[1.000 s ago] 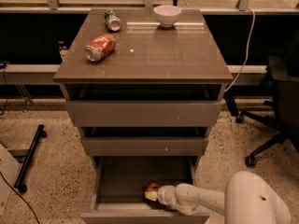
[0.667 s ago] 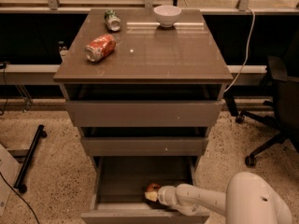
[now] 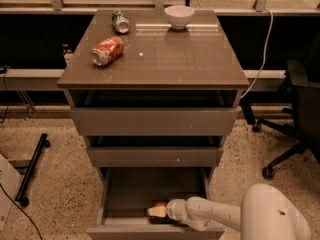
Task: Place apple into bottom drawer
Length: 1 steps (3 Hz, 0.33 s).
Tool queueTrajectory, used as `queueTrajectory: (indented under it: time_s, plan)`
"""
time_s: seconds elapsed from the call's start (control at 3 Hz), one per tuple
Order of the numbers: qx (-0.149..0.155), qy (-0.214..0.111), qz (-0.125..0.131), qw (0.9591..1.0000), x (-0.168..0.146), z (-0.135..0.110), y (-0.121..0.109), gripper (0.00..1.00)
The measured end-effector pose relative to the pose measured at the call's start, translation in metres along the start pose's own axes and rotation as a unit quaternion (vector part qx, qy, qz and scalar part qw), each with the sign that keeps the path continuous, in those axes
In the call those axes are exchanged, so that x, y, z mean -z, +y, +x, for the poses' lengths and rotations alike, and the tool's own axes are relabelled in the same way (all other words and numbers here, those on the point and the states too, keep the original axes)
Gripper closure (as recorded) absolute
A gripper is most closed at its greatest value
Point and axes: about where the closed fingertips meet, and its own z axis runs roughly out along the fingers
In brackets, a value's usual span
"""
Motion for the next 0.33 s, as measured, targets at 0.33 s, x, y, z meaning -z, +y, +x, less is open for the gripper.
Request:
queueTrajectory:
  time_s: [0.33]
  plan:
    - [0.0,0.0,0.0,1.0,0.0,0.0,0.0,0.0]
